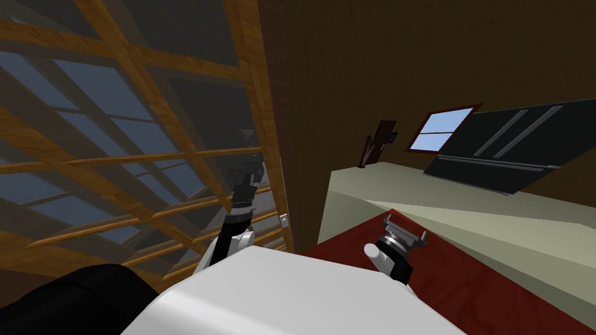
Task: Push the door open
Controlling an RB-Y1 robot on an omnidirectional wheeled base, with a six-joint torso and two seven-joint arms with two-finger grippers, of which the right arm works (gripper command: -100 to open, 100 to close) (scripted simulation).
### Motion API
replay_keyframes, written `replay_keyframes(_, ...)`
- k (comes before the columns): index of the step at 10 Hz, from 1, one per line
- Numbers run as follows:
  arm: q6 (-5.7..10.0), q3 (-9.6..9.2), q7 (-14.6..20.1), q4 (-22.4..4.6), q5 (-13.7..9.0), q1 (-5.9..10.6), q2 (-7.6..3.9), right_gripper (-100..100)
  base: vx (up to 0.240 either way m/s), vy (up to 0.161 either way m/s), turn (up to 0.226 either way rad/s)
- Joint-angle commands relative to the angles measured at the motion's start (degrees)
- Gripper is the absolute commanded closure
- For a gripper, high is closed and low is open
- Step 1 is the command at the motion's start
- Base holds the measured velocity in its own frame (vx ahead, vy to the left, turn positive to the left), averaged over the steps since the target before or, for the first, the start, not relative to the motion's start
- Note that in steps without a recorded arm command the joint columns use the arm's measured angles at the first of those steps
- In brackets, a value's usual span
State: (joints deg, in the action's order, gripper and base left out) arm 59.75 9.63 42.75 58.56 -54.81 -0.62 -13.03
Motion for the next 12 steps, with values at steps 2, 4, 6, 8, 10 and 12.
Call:
replay_keyframes(2,0.34,1.03,1.04,-1.8,-2.31,-1.05,0.0,-100,-0.012,0.119,-0.034)
replay_keyframes(4,0.61,1.85,1.87,-3.24,-4.17,-1.87,-0.01,-100,0.002,0.132,-0.07)
replay_keyframes(6,0.74,2.23,2.26,-3.9,-5.03,-2.25,-0.01,-100,-0.001,0.097,-0.016)
replay_keyframes(8,0.8,2.41,2.45,-4.23,-5.46,-2.43,-0.02,-100,0.001,0.047,0.019)
replay_keyframes(10,0.86,2.6,2.65,-4.56,-5.89,-2.62,-0.02,-100,-0.002,0.032,-0.046)
replay_keyframes(12,0.86,2.6,2.65,-4.56,-5.89,-2.62,-0.02,-100,0.002,-0.014,0.041)
